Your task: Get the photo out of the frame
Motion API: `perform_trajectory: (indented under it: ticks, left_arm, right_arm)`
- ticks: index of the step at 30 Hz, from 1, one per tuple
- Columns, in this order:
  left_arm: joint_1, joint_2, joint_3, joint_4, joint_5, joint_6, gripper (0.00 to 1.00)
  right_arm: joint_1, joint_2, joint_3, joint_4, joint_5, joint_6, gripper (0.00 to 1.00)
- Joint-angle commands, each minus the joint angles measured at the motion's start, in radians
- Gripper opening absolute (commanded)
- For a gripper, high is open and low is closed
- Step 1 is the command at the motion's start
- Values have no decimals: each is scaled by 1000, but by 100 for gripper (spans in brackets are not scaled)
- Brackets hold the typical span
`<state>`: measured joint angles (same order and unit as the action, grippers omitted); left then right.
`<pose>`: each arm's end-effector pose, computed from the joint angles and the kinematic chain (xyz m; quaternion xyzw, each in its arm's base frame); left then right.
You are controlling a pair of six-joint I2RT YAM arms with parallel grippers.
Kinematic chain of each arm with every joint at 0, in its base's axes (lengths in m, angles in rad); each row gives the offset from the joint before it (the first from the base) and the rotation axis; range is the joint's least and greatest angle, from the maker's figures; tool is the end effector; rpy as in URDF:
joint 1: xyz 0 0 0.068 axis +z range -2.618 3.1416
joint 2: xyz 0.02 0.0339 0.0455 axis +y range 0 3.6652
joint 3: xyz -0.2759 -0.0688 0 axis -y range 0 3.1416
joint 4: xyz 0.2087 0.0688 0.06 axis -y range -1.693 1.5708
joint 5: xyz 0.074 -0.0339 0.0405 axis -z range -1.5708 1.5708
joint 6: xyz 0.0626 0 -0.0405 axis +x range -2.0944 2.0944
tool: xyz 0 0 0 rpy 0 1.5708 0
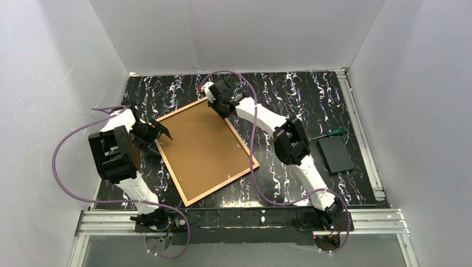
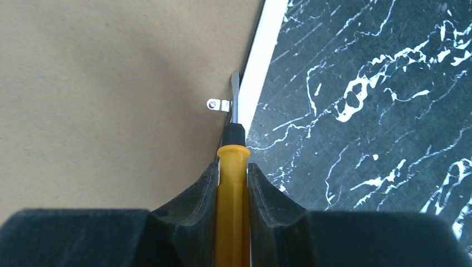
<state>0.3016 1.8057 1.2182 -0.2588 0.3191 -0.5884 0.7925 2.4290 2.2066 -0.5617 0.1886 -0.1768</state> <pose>0.3683 0.0940 0.2162 -0.3466 0.8575 -0.1970 0.3251 0.3885 0.3774 0.2107 -0.3965 0.8304 0.0327 0.3900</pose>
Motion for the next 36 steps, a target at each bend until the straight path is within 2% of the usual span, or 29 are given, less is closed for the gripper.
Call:
perform_trajectory:
  ticks: [1,8,14,19,22,25,32,36]
  left_arm:
    - [-13,4,-28,-109,14,-17,80]
    - [-13,-6,-24,-120,2,-22,80]
    - [-14,-7,-25,-120,5,-27,80]
    - [-22,-21,-25,-114,18,-15,80]
    - [-49,-54,-26,-90,46,7,80]
    - [-95,-98,-53,0,154,8,80]
    - [-305,-221,-109,286,417,34,80]
    - [-400,-300,-177,512,581,2,80]
  right_arm:
    - [14,38,71,-88,86,-87,1]
    - [20,-18,-5,-174,38,-108,1]
    - [24,-35,10,-257,-20,-119,1]
    - [24,-93,-20,-274,-33,-60,1]
    - [22,-231,-148,-195,-59,24,1]
    - [1,-394,-308,-103,-172,154,1]
    - [-98,-751,-797,131,-527,376,1]
    - [-162,-879,-1039,249,-823,425,1]
